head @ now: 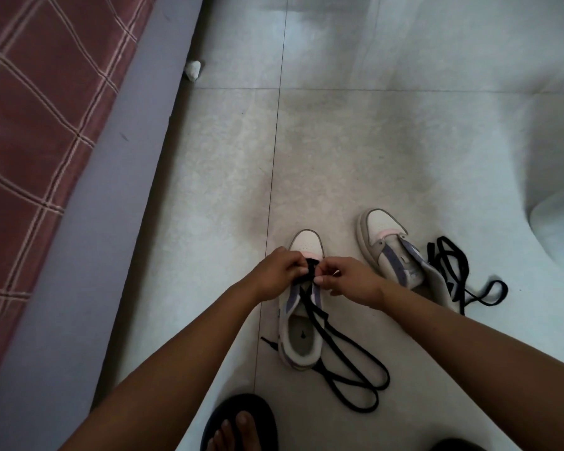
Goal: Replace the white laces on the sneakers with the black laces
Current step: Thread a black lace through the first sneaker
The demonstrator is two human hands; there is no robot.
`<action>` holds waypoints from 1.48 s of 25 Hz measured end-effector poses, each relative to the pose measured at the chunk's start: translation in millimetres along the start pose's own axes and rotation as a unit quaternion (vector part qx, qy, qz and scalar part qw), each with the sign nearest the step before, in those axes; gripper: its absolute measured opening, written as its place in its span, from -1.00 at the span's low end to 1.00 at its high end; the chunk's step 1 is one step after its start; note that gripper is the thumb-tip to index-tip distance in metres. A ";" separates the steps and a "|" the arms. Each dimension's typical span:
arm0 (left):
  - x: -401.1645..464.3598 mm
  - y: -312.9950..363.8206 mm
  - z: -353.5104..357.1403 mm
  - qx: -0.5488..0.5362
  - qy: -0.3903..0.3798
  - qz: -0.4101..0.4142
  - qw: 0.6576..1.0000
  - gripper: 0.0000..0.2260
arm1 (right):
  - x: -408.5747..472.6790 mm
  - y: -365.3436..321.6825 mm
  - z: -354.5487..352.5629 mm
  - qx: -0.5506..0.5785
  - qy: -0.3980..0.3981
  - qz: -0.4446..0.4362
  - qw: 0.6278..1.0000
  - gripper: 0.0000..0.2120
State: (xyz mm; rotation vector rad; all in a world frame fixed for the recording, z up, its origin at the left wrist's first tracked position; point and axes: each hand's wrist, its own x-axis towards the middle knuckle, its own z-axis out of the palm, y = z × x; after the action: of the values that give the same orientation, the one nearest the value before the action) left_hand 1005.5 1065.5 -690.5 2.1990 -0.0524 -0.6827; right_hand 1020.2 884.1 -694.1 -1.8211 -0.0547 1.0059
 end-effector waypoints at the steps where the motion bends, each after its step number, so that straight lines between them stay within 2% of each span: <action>1: -4.4 0.9 4.8 0.002 0.023 -0.003 1.000 -0.96 | -1.5 2.6 1.5 0.054 0.003 0.015 0.998 -0.84; 4: -19.0 2.5 19.9 0.104 0.046 -0.009 0.993 -0.83 | -5.6 10.1 3.3 0.184 -0.016 0.034 0.982 -0.88; 7: -25.5 10.0 28.1 0.225 0.054 -0.013 0.973 -0.76 | -6.7 12.2 7.2 0.193 -0.007 0.041 0.980 -0.88; 9: -21.9 17.5 31.5 0.246 0.046 -0.049 0.967 -0.74 | -5.8 11.9 9.6 0.192 0.008 0.052 0.980 -0.86; 12: -11.1 27.0 29.4 0.145 0.038 -0.141 0.979 -0.77 | -4.6 10.5 8.0 0.178 0.002 0.064 0.982 -0.82; 15: -5.2 28.1 21.0 0.034 0.016 -0.179 0.983 -0.86 | -4.1 7.1 7.6 0.161 -0.004 0.062 0.985 -0.81; 17: -6.1 27.0 13.9 -0.077 0.007 -0.209 0.975 -0.92 | -4.1 5.8 7.9 0.159 -0.005 0.058 0.986 -0.84; 19: -7.2 24.3 9.5 -0.141 0.009 -0.229 0.963 -0.91 | -4.7 6.7 8.1 0.171 -0.006 0.056 0.984 -0.84; 24: -3.9 20.4 9.2 -0.117 0.023 -0.241 0.963 -0.94 | -4.2 7.8 8.3 0.181 -0.005 0.047 0.982 -0.82; 28: -3.6 13.0 4.2 -0.158 0.038 -0.207 0.965 -0.81 | -1.2 10.5 -0.2 0.206 -0.033 0.029 0.977 -0.82; 31: -5.1 19.7 10.1 -0.028 0.068 -0.175 0.982 -0.62 | 1.6 9.3 1.5 0.187 0.021 0.041 0.981 -0.83; 33: -12.8 24.8 16.8 -0.019 0.135 -0.147 0.980 -0.70 | -2.8 4.4 6.0 0.124 0.091 0.057 0.986 -0.92; 35: -30.8 19.4 25.2 -0.083 0.187 -0.138 0.969 -0.93 | -16.9 1.3 6.8 0.044 0.097 0.066 0.992 -0.61; 37: -56.8 11.0 45.3 -0.092 0.170 -0.141 0.971 -0.52 | -37.7 -3.6 8.2 -0.062 0.025 0.061 0.996 -0.34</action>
State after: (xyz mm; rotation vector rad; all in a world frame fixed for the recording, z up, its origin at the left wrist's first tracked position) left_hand 936.9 1041.1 -680.3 2.1304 0.4895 -0.4313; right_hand 991.7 874.8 -669.6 -1.9822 0.0261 1.0619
